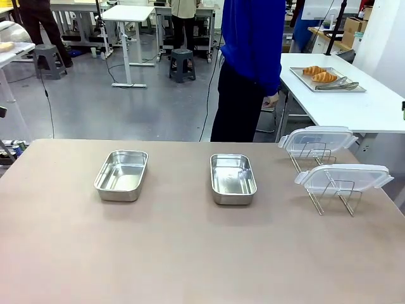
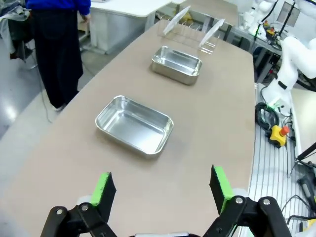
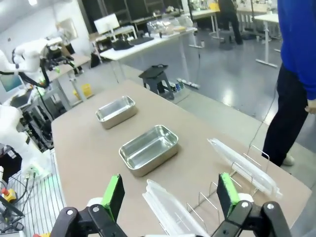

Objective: Place the bread in airtight containers.
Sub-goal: Lift both Airtight Container.

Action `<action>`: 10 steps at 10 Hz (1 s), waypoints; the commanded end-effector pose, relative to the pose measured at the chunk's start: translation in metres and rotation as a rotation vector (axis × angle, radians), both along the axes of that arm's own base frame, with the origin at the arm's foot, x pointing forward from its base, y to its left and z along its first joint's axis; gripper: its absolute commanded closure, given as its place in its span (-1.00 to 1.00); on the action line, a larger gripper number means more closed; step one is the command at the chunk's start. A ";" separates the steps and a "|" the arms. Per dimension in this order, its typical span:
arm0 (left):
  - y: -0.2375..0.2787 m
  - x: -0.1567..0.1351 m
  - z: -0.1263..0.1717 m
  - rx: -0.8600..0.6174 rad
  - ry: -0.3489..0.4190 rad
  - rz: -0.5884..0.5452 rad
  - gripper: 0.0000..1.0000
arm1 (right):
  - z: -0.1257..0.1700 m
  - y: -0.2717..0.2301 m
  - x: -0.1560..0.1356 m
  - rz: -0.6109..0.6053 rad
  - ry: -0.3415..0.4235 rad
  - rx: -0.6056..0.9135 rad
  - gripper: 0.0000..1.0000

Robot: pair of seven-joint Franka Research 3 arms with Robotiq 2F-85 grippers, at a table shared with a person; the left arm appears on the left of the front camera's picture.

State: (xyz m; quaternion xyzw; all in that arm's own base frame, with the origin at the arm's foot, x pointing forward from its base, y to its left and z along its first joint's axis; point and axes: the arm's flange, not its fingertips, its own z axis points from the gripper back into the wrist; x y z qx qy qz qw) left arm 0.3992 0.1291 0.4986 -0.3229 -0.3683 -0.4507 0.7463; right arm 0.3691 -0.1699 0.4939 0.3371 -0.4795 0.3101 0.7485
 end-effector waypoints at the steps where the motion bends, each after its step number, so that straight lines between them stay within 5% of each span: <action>1: 0.000 -0.002 0.001 0.011 0.007 -0.002 -1.00 | 0.003 0.004 0.000 -0.008 0.000 -0.030 -1.00; 10: 0.000 -0.002 0.001 0.011 0.007 -0.002 -1.00 | 0.003 0.004 0.000 -0.008 0.000 -0.030 -1.00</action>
